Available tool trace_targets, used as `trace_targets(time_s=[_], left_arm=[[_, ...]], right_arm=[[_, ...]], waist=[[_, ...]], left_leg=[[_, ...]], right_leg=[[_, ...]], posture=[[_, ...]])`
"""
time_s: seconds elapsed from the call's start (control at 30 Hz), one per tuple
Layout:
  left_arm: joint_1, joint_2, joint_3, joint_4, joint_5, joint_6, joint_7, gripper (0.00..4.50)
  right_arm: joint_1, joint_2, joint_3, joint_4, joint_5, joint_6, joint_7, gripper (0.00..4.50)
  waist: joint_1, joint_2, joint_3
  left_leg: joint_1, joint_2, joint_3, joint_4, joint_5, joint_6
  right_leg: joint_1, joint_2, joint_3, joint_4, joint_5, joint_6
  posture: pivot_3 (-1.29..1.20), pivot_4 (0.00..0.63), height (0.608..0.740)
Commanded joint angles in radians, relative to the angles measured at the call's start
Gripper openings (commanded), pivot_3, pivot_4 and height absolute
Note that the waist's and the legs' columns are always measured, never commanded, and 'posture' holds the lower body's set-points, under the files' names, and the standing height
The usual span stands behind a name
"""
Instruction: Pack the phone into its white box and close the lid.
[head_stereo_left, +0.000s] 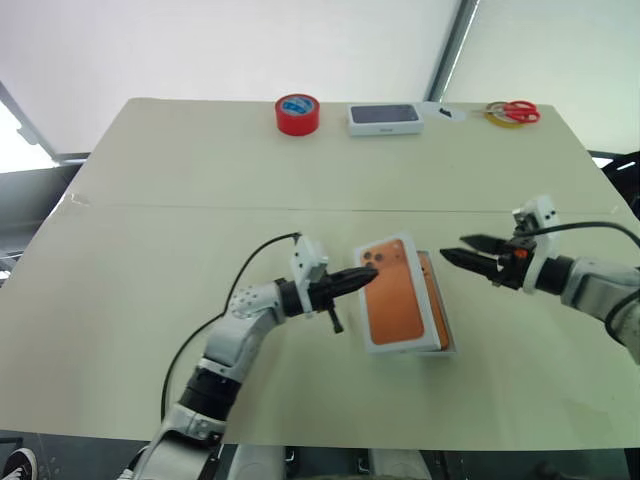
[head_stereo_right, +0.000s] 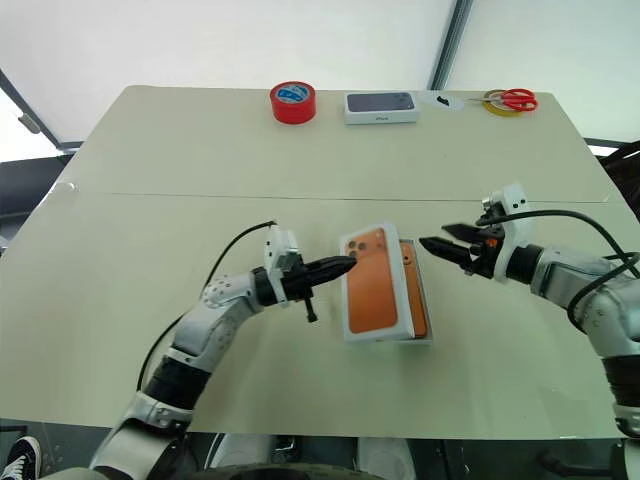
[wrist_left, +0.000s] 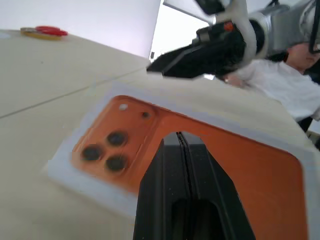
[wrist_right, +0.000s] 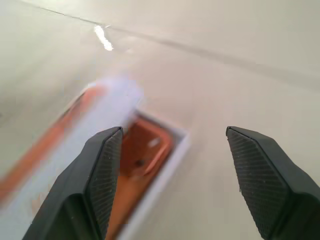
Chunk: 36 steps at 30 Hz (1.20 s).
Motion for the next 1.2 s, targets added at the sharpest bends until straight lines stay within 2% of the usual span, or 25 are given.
trace_targets(time_s=[0.03,0.13,0.2,0.27,0.43,0.53,0.7,0.8,0.93,1.07,1.2], left_arm=[[0.034,0.065,0.017,-0.062,-0.015,0.03,-0.041,0.0],[0.042,0.091,-0.006,-0.047,0.009,0.036,-0.046,0.0],[0.047,0.1,-0.042,-0.028,0.049,-0.003,-0.066,0.0],[0.031,0.086,-0.078,0.002,0.084,-0.011,-0.067,0.0],[-0.062,-0.053,-0.098,0.095,0.104,-0.019,-0.014,0.0],[-0.093,-0.101,-0.109,0.146,0.118,-0.025,-0.011,0.0],[-0.135,-0.152,-0.079,0.193,0.082,-0.005,-0.028,0.0],[-0.152,-0.151,-0.074,0.198,0.087,-0.01,-0.029,0.0],[-0.141,-0.066,-0.05,0.104,0.066,0.076,-0.062,0.0],[-0.162,0.033,-0.105,0.09,0.155,0.063,-0.087,0.0],[-0.191,0.048,-0.185,0.123,0.248,0.062,-0.08,0.0]], right_arm=[[-0.005,0.033,0.019,0.011,-0.193,-0.18,0.005,1.53],[0.034,0.034,0.014,-0.018,-0.258,-0.228,0.049,0.03],[0.075,0.016,0.021,-0.008,-0.35,-0.314,0.07,0.03],[0.114,0.02,-0.005,-0.018,-0.337,-0.309,0.113,0.03],[0.193,0.021,-0.032,-0.072,-0.372,-0.322,0.146,0.03],[0.204,0.028,-0.042,-0.113,-0.382,-0.307,0.144,0.03],[0.196,0.035,-0.036,-0.132,-0.424,-0.298,0.135,0.03],[0.185,0.038,-0.042,-0.128,-0.439,-0.304,0.139,0.03],[0.189,0.039,-0.054,-0.121,-0.455,-0.305,0.135,0.03],[0.205,0.035,-0.049,-0.113,-0.475,-0.333,0.153,0.03],[0.2,0.018,-0.048,-0.103,-0.478,-0.345,0.196,0.03]], waist=[[0.003,0.0,0.0],[0.014,0.0,0.001],[0.017,0.0,0.0],[0.013,0.0,0.0],[0.011,0.0,0.0],[0.007,0.001,0.0],[0.01,0.001,0.0],[0.01,0.001,0.0],[0.009,0.001,0.0],[0.009,0.001,0.0],[0.013,0.001,0.0]], left_leg=[[0.0,0.0,0.0,0.0,0.002,-0.003],[0.0,-0.001,0.0,0.002,0.002,-0.003],[0.0,-0.002,-0.001,0.003,0.0,-0.001],[0.0,-0.004,0.0,0.004,0.0,0.001],[0.0,-0.003,0.0,0.006,-0.001,0.002],[0.0,-0.003,0.0,0.007,-0.003,0.005],[0.0,-0.001,-0.001,0.007,-0.001,0.001],[0.0,-0.001,-0.001,0.01,-0.001,0.002],[-0.001,-0.001,-0.001,0.01,-0.001,0.002],[0.0,-0.001,-0.001,0.01,-0.001,0.002],[-0.001,-0.002,-0.001,0.011,-0.002,0.003]], right_leg=[[0.0,-0.001,0.0,0.0,0.0,0.0],[0.001,-0.003,0.0,0.0,0.0,0.0],[0.003,-0.004,-0.001,0.0,0.0,0.0],[0.003,-0.006,-0.001,0.0,0.0,0.0],[0.004,-0.006,-0.001,0.001,0.0,0.0],[0.004,-0.005,-0.001,0.001,0.0,0.001],[0.004,-0.002,-0.001,0.001,0.0,0.001],[0.005,-0.003,-0.001,0.001,0.0,0.001],[0.005,-0.003,-0.001,0.001,0.0,0.001],[0.005,-0.003,-0.001,0.001,0.0,0.001],[0.006,-0.004,-0.001,0.001,0.0,0.001]], posture=[[0.0,0.15,0.73],[0.0,0.15,0.73],[0.0,0.15,0.73],[0.0,0.15,0.73],[0.0,0.15,0.73],[0.0,0.15,0.73],[0.0,0.15,0.73],[0.0,0.15,0.73],[0.0,0.15,0.73],[0.0,0.15,0.73],[0.0,0.15,0.73]])
